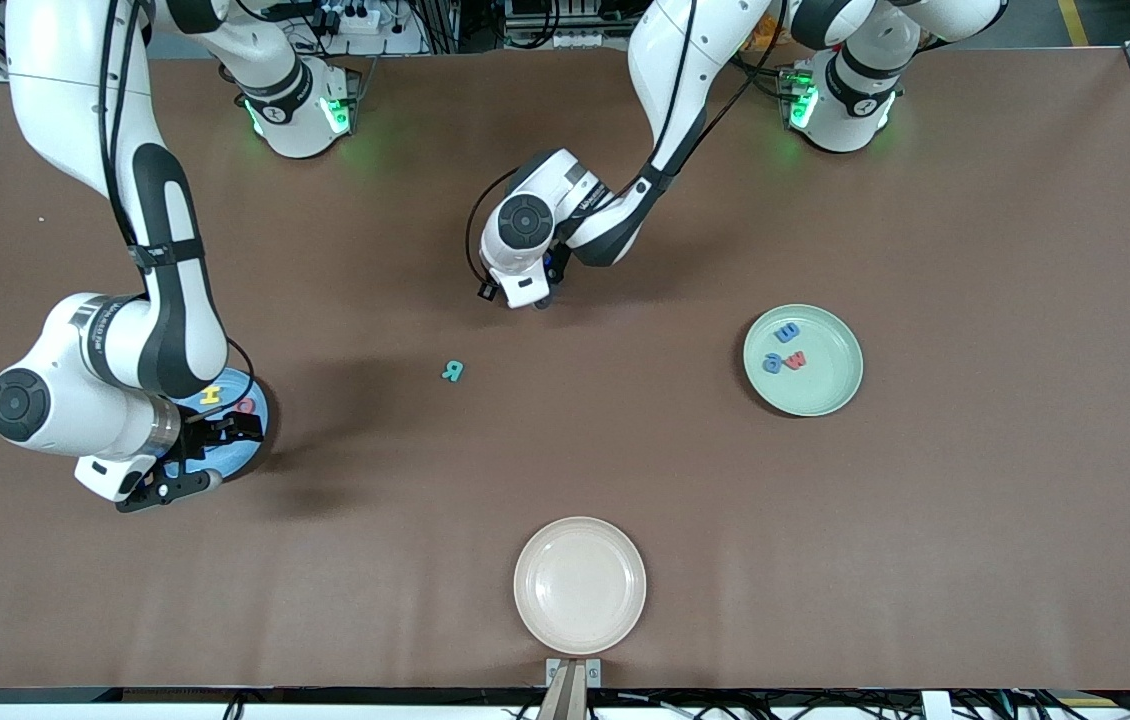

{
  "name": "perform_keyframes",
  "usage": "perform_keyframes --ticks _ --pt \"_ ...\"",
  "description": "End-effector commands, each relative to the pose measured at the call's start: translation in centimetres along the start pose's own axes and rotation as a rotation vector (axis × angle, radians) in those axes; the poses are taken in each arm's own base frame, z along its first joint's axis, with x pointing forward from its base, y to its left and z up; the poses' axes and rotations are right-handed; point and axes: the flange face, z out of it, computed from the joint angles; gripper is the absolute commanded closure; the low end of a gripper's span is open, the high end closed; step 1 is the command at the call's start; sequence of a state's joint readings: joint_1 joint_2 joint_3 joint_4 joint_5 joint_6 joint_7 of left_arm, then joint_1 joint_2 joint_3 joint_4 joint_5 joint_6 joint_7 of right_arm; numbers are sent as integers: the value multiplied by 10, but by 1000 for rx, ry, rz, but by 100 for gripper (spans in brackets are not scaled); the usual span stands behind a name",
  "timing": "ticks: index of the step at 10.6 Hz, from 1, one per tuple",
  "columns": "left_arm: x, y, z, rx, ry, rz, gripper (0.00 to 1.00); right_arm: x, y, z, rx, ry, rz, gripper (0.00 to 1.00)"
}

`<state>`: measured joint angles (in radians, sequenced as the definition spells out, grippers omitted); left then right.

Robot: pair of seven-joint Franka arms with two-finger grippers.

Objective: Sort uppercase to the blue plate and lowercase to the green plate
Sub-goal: 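Lift the yellow h with the left gripper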

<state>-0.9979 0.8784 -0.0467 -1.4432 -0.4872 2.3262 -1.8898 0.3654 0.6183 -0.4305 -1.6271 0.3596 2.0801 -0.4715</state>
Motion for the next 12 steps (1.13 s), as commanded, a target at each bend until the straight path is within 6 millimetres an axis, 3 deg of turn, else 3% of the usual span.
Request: perform_keyframes --ticks 1,8,12 --pt "4 -4 6 25 -3 8 83 -1 -3 -8 -5 5 3 0" --pt "4 -4 -19 65 -9 100 86 1 -6 -10 -7 6 -2 0" --pt "28 -1 -44 84 -7 204 87 4 -11 -13 -6 11 -7 0"
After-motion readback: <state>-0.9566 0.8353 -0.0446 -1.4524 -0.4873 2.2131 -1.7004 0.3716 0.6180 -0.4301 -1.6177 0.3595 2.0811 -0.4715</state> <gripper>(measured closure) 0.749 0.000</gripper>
